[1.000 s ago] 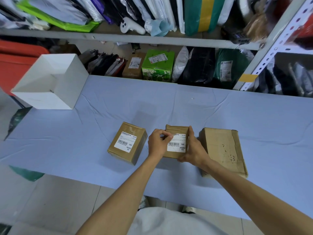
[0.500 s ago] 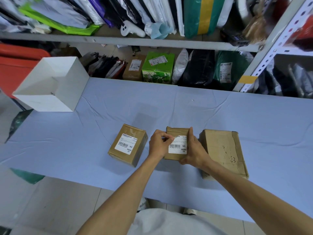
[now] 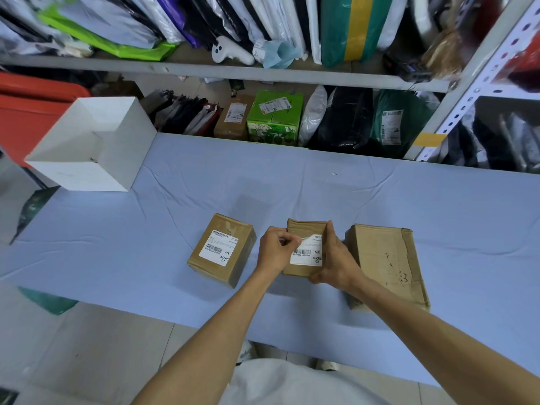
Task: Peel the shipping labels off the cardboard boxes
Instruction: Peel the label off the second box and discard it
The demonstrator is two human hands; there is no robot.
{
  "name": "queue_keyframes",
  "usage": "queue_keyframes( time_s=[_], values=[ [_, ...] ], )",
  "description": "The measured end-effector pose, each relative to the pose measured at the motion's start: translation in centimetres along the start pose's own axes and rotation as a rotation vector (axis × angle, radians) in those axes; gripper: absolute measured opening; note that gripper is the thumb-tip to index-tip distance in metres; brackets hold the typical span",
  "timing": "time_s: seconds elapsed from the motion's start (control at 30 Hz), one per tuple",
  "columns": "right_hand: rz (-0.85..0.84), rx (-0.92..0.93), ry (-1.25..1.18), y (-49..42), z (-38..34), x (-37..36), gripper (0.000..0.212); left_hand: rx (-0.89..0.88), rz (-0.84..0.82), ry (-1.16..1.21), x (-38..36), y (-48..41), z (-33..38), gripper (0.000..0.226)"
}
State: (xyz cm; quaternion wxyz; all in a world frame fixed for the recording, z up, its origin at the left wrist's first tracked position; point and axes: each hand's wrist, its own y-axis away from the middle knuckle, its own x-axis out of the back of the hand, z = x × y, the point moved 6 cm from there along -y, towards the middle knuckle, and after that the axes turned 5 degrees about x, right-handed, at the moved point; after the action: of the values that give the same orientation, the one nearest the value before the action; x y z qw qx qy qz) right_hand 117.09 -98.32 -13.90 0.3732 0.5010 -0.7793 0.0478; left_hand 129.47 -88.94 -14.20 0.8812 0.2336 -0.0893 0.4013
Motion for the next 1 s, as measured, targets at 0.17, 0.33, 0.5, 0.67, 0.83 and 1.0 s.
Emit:
queue_keyframes(
  time_s=[0.17, 0.33, 0.5, 0.67, 0.83, 1.0],
  values=[
    [0.024, 0.007, -0.005, 0.04, -0.04, 0.04, 0.141, 0.030, 0.005, 0.040, 0.07, -0.08, -0.22, 0.007],
    [0.040, 0.014, -0.014, -0.03, 0.11, 0.22, 0.138, 0.044, 0.000, 0.046, 0.05, -0.15, -0.17, 0.011],
    [0.030, 0.049, -0.009, -0.30, 0.03, 0.37, 0.139, 0.044, 0.005, 0.062, 0.03, -0.11, -0.14, 0.009],
    [0.030, 0.069, -0.024, -0.41, 0.20, 0.37, 0.140, 0.044, 0.002, 0.059, 0.01, -0.09, -0.15, 0.009],
    [0.042, 0.065, -0.021, -0.58, 0.45, 0.52, 0.139, 0.037, -0.003, 0.051, -0.01, -0.04, -0.02, 0.010],
    [0.038, 0.069, -0.009, -0.81, 0.61, 0.54, 0.132, 0.047, 0.003, 0.052, -0.07, -0.12, -0.03, 0.012]
  ],
)
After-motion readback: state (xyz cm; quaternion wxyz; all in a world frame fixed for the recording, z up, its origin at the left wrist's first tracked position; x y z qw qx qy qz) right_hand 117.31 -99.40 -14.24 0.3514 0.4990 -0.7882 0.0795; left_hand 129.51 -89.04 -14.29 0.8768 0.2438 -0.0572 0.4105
